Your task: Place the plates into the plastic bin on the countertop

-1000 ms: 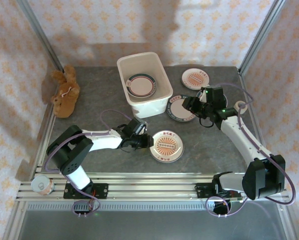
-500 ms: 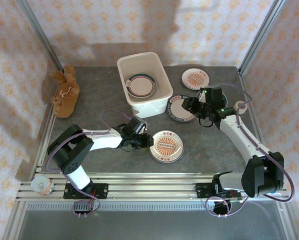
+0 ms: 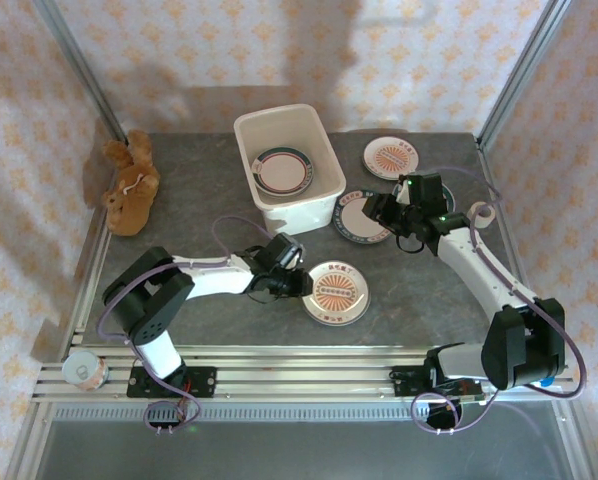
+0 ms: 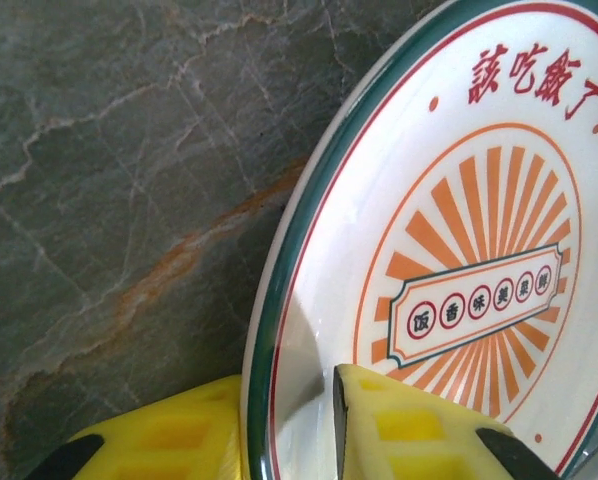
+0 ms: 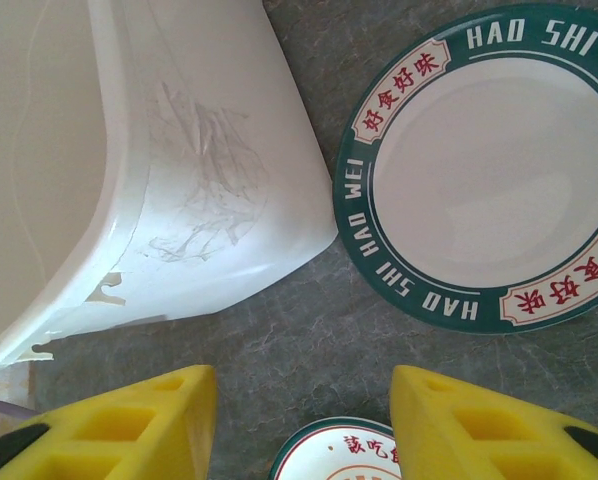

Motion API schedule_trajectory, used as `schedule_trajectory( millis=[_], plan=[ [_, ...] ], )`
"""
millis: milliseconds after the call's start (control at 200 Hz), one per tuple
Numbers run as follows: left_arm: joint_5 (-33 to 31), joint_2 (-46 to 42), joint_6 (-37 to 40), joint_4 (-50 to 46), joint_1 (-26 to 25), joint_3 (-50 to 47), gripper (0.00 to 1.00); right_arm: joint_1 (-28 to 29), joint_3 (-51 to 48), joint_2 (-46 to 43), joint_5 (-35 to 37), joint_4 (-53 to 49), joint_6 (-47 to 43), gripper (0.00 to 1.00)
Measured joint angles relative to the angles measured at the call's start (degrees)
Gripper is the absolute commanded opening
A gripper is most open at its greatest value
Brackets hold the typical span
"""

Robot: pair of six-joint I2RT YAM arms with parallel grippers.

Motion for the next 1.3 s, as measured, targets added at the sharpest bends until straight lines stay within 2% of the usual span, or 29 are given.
schedule_trajectory(
  millis=[405, 540, 726, 1011, 1166, 1301],
  plan=[
    [0.6, 0.7, -0.6, 1.2, -0.1, 0.6, 0.0, 0.0, 0.0, 0.3, 0.0, 0.1, 0.0, 0.49],
    [0.9, -0.3, -0.9, 1.2, -0.1, 0.4, 0.0, 0.0, 0.0, 0.3, 0.0, 0.1, 0.0, 0.49],
    [0.2, -6.4, -1.2, -0.2, -0.5, -0.3, 0.0, 0.0, 0.0, 0.3, 0.0, 0.1, 0.0, 0.49],
    [-2.2, -12.5, 1.6, -8.6, -0.5, 3.6, 0.0, 0.0, 3.5, 0.3, 0.5, -1.6, -1.8, 0.53],
    [-3.1, -14.7, 3.8, -11.1, -0.5, 9.6, 0.0, 0.0, 6.5, 0.3, 1.0, -3.1, -3.4, 0.6],
    [-3.9, -16.5, 5.4, -12.9, -0.5, 14.0, 0.0, 0.0, 8.3, 0.3, 1.1, -5.4, -5.5, 0.71]
  ],
)
